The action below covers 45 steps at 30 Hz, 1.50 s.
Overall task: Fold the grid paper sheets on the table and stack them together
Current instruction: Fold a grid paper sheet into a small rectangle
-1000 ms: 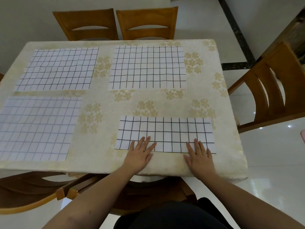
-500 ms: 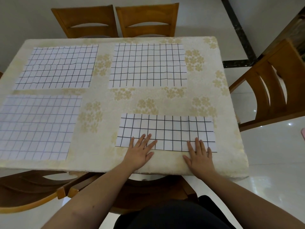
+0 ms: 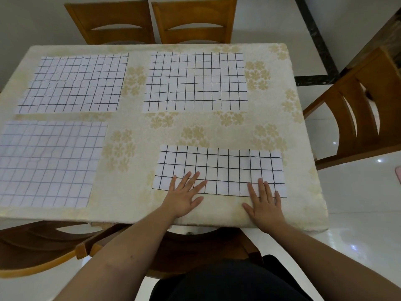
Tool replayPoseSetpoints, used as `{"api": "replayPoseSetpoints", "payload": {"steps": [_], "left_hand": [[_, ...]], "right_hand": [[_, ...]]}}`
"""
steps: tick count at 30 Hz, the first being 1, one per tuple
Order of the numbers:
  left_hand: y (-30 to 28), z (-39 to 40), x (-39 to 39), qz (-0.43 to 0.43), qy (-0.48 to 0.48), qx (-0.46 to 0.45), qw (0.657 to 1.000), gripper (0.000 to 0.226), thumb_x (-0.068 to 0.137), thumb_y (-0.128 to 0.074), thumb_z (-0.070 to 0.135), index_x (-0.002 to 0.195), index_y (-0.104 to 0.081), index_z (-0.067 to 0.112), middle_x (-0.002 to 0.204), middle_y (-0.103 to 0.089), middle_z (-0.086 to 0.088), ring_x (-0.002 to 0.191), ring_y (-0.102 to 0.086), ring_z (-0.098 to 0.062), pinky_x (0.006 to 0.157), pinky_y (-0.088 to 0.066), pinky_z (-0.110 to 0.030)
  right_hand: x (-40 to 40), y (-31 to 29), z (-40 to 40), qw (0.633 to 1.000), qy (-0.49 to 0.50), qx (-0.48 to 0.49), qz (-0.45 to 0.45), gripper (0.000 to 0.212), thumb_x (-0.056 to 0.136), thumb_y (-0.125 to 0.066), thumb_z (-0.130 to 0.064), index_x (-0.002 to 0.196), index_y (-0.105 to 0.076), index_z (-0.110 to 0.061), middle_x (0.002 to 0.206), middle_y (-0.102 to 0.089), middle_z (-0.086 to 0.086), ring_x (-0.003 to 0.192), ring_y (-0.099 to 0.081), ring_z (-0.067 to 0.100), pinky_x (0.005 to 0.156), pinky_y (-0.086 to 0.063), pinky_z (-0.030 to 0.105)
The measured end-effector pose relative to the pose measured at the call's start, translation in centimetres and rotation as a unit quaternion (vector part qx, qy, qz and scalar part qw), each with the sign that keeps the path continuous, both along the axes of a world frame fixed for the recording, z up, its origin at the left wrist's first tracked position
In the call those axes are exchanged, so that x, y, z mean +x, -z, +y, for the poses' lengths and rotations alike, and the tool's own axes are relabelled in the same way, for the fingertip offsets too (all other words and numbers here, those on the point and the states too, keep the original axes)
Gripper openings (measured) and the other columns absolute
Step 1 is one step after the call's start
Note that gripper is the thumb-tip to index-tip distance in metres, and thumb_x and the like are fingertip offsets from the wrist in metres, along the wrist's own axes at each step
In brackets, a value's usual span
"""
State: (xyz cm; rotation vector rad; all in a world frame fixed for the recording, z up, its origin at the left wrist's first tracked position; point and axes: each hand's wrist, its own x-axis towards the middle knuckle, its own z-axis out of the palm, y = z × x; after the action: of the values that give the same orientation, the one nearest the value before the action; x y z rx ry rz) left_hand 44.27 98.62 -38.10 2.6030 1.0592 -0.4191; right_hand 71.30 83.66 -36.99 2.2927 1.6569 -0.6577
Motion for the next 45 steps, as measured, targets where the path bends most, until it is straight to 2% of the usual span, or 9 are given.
{"api": "replayPoseSetpoints", "payload": {"steps": [6, 10, 13, 19, 28, 33, 37, 42, 45], "left_hand": [[0.1, -0.1, -0.1, -0.014, -0.026, 0.001, 1.000, 0.056, 0.099, -0.007, 0.060, 0.148, 0.016, 0.045, 0.157, 0.025, 0.015, 0.145, 0.024, -0.011, 0.116, 0.014, -0.049], [0.2, -0.1, -0.4, -0.022, -0.074, 0.003, 0.997, 0.055, 0.096, 0.004, 0.058, 0.147, 0.019, 0.045, 0.157, 0.025, 0.015, 0.145, 0.023, -0.010, 0.117, 0.015, -0.043], [0.3, 0.3, -1.2, -0.018, -0.109, 0.005, 0.994, 0.056, 0.092, 0.011, 0.058, 0.145, 0.022, 0.045, 0.155, 0.029, 0.015, 0.144, 0.025, -0.011, 0.117, 0.015, -0.041], [0.2, 1.4, -2.7, -0.002, -0.190, -0.001, 0.982, 0.059, 0.093, 0.000, 0.062, 0.146, 0.021, 0.045, 0.153, 0.033, 0.015, 0.143, 0.027, -0.011, 0.117, 0.015, -0.038], [0.0, 3.1, -4.5, 0.003, -0.179, -0.021, 0.984, 0.070, 0.083, 0.002, 0.078, 0.143, 0.023, 0.048, 0.150, 0.035, 0.015, 0.141, 0.029, -0.009, 0.116, 0.013, -0.038], [-0.2, 3.6, -4.8, 0.009, -0.162, -0.028, 0.986, 0.064, 0.089, -0.002, 0.068, 0.144, 0.022, 0.044, 0.151, 0.034, 0.012, 0.141, 0.029, -0.011, 0.115, 0.016, -0.035], [0.2, 3.5, -5.1, 0.005, -0.150, -0.022, 0.988, 0.065, 0.081, 0.021, 0.067, 0.142, 0.026, 0.045, 0.152, 0.033, 0.011, 0.140, 0.030, -0.010, 0.114, 0.017, -0.033], [0.0, 3.9, -5.7, -0.001, -0.137, -0.009, 0.991, 0.064, 0.085, 0.013, 0.060, 0.147, 0.013, 0.046, 0.157, 0.023, 0.011, 0.147, 0.017, -0.013, 0.117, 0.009, -0.034], [-0.8, 4.0, -5.3, -0.010, -0.122, 0.056, 0.991, 0.063, 0.094, 0.002, 0.053, 0.154, -0.009, 0.036, 0.162, -0.003, 0.003, 0.149, -0.001, -0.016, 0.118, 0.003, -0.036]], "right_hand": [[0.5, 0.0, -0.2, 1.000, -0.006, 0.003, 0.000, 0.081, 0.075, 0.020, -0.074, 0.144, 0.028, -0.033, 0.154, 0.033, 0.001, 0.142, 0.028, 0.019, 0.115, 0.012, 0.046], [0.9, 0.1, -0.4, 1.000, 0.002, 0.009, 0.009, 0.081, 0.074, 0.023, -0.074, 0.143, 0.031, -0.032, 0.152, 0.036, 0.000, 0.141, 0.031, 0.018, 0.116, 0.014, 0.041], [1.1, 0.3, -0.8, 0.999, 0.028, 0.020, 0.011, 0.080, 0.080, 0.014, -0.071, 0.147, 0.025, -0.029, 0.155, 0.032, 0.002, 0.142, 0.028, 0.018, 0.116, 0.014, 0.038], [1.8, 0.3, -1.2, 0.998, 0.062, 0.029, 0.010, 0.083, 0.081, 0.012, -0.071, 0.148, 0.023, -0.022, 0.154, 0.031, 0.003, 0.144, 0.025, 0.018, 0.116, 0.012, 0.034], [2.1, 0.3, -1.2, 0.998, 0.062, 0.026, 0.020, 0.086, 0.078, 0.012, -0.074, 0.146, 0.026, -0.022, 0.154, 0.032, 0.002, 0.145, 0.022, 0.019, 0.116, 0.010, 0.035], [2.1, 0.4, -1.2, 0.997, 0.063, 0.034, 0.017, 0.085, 0.078, 0.013, -0.072, 0.145, 0.027, -0.021, 0.153, 0.032, 0.002, 0.145, 0.022, 0.018, 0.116, 0.010, 0.035], [2.0, 0.7, -1.3, 0.997, 0.070, 0.041, 0.017, 0.085, 0.078, 0.018, -0.070, 0.149, 0.022, -0.023, 0.154, 0.030, 0.002, 0.146, 0.019, 0.019, 0.116, 0.010, 0.035], [1.6, 0.5, -1.1, 0.995, 0.080, 0.051, 0.008, 0.084, 0.084, 0.011, -0.066, 0.154, 0.007, -0.021, 0.160, 0.016, 0.007, 0.148, 0.012, 0.022, 0.115, 0.008, 0.035], [0.5, 0.3, -0.4, 0.991, 0.103, 0.085, 0.003, 0.082, 0.090, 0.000, -0.062, 0.154, -0.012, -0.012, 0.161, -0.005, 0.015, 0.149, -0.001, 0.027, 0.119, -0.002, 0.039]]}}
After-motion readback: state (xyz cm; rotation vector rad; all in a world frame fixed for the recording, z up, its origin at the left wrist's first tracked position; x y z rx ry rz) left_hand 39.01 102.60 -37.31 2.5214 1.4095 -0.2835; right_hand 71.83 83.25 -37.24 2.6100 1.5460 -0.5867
